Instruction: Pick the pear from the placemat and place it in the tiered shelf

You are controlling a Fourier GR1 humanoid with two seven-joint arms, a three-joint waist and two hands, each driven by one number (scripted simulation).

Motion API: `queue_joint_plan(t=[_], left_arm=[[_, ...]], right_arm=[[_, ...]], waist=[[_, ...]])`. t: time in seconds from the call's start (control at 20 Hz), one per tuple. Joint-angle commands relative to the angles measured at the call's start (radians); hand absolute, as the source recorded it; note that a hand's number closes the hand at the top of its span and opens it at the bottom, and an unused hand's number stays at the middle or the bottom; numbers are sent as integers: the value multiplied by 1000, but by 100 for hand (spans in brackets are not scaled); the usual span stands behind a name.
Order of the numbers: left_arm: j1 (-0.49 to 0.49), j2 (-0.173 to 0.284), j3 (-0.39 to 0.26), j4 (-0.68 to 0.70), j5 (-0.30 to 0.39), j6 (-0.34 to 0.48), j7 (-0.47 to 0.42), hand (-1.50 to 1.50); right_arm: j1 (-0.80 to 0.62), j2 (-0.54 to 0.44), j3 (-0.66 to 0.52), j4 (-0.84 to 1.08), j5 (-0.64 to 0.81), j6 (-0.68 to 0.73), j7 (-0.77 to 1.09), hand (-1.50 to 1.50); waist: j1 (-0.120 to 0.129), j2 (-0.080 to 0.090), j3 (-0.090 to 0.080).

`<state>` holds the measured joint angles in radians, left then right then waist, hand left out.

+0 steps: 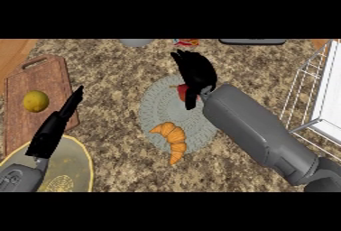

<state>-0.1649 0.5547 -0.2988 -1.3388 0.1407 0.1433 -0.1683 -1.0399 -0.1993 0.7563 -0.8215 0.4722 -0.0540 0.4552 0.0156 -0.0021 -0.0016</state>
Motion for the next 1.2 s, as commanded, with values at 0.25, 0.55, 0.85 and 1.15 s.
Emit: queue_joint_plan(t=[0.25,0.55,0.85,1.15], left_arm=[[29,-7,39,56,-37,-26,-78,0],[-40,-26,84,73,-39,-80,-9,0],[68,-37,92,-59,-76,-72,9,0],[14,-75,133,33,-108,-90,-13,0]], right_arm=[[-106,151,-21,149,53,219,212,-150],[-73,193,-60,158,137,228,257,-150],[36,156,-75,71,228,218,237,-150],[61,182,-89,131,336,137,172,-150]], waist=[[-3,4,1],[-10,3,1],[-7,1,2],[-9,4,1]])
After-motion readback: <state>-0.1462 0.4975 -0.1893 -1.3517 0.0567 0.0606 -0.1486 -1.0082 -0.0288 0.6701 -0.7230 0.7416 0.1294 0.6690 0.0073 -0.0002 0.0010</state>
